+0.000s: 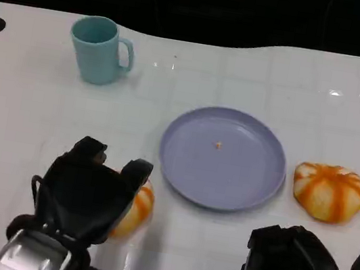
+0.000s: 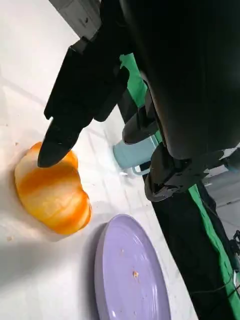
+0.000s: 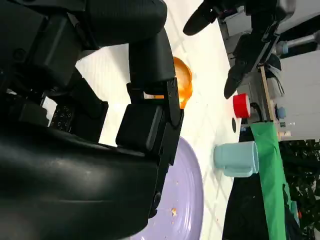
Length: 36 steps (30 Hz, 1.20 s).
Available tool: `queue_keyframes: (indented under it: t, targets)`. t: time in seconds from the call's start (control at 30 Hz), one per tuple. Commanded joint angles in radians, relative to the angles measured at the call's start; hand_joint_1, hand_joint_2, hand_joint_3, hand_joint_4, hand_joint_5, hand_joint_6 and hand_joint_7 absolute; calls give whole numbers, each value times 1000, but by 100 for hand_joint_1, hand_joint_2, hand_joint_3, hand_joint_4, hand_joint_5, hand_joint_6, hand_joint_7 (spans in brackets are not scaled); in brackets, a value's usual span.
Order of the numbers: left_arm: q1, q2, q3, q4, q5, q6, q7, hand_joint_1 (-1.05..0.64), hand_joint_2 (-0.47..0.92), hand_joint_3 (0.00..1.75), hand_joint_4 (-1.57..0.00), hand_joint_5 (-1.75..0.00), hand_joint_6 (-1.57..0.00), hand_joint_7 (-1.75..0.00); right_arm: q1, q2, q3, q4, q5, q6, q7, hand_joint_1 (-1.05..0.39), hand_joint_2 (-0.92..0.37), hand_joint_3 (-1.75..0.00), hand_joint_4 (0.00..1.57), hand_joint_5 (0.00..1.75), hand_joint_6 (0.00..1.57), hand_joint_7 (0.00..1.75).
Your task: Grasp the bread from the table and place it into the plate.
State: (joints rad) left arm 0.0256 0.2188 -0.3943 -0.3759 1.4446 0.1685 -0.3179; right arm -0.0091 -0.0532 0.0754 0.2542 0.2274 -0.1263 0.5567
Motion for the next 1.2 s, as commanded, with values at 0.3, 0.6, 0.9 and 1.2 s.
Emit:
queue_keyframes:
  t: [0.3,0.6,0.9,1.2]
  targets:
    - [-33,-109,-10,77,-24,129,-42,-42,66,0,-16,-74,-28,0,-6,-13,-9,-4,5,-2,6,-105,0,-142,153,133,157,102]
    - [-72,-121,-30,152,-34,181,-35,-48,66,0,-19,-81,-27,0,-10,-8,-14,8,16,-1,15,-105,0,-140,153,132,157,100]
    - [-112,-111,-49,246,-41,208,9,-43,68,1,-21,-85,-29,-1,-5,-15,-9,-2,0,-7,8,-105,-1,-139,154,131,157,101]
    - [-158,-119,-54,382,-102,221,124,-44,68,1,-14,-83,-26,0,-4,-14,-12,11,1,-27,15,-105,-2,-138,156,131,157,101]
